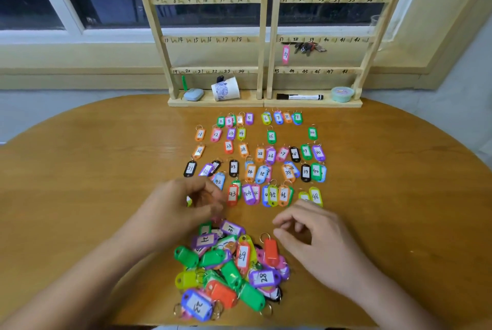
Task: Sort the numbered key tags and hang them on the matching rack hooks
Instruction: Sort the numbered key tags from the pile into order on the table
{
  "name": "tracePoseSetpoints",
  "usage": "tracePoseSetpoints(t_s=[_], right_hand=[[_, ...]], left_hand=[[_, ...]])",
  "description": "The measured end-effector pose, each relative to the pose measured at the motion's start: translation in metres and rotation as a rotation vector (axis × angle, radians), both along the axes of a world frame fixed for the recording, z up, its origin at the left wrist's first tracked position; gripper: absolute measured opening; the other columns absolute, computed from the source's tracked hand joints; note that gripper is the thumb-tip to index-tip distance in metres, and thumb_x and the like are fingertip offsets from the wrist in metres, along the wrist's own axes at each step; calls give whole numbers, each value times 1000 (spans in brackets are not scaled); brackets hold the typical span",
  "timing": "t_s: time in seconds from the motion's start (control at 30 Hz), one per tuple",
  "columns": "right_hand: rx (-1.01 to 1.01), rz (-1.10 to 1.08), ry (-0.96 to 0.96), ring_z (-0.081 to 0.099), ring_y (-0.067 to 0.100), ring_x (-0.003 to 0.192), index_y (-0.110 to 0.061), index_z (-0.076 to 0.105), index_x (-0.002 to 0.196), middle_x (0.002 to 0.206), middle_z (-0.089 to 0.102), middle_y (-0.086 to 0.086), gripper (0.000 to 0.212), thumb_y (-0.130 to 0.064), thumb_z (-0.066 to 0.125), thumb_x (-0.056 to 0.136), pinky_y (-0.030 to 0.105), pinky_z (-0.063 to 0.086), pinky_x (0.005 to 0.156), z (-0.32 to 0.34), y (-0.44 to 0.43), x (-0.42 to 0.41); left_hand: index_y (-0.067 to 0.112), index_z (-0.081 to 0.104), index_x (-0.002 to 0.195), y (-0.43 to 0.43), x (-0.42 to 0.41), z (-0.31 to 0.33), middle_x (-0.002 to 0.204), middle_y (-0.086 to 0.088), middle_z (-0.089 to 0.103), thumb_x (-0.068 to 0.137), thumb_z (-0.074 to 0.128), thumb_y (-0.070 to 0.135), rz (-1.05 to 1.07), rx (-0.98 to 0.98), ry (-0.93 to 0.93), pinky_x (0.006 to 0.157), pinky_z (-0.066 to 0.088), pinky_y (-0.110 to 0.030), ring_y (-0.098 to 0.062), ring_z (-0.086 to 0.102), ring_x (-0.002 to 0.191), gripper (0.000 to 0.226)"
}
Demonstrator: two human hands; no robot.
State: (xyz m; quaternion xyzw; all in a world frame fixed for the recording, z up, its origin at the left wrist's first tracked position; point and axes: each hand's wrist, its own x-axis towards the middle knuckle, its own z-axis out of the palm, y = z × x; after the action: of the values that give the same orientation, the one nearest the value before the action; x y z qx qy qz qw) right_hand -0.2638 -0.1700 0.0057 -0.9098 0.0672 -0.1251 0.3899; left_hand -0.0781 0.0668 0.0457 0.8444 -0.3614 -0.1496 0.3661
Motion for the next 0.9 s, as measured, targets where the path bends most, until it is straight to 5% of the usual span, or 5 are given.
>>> tracePoseSetpoints(t_s=[0.27,0.5,0.9], right_hand=[[-147,228,91,53,9,122,-46,75,124,116,51,-27,53,0,62,101,20,47,95,-1,3,-19],[-269,284,112,49,7,122,-49,68,135,123,45,-30,45,-16,63,105,21,45,97,4,-3,-19],[-328,236,7,53,6,110,-33,74,126,110,51,-25,25,-40,59,107,29,50,90,-4,-12,-7]], left_hand=[[44,73,120,31,9,-21,123,30,67,98,71,16,-249,113,-330,100,51,-28,-4,61,120,35],[46,67,130,34,15,-34,122,31,67,99,73,30,-264,149,-461,98,52,-26,3,59,114,36],[39,72,124,26,15,-28,102,21,74,93,80,33,-294,129,-650,80,43,-17,-6,67,87,33]])
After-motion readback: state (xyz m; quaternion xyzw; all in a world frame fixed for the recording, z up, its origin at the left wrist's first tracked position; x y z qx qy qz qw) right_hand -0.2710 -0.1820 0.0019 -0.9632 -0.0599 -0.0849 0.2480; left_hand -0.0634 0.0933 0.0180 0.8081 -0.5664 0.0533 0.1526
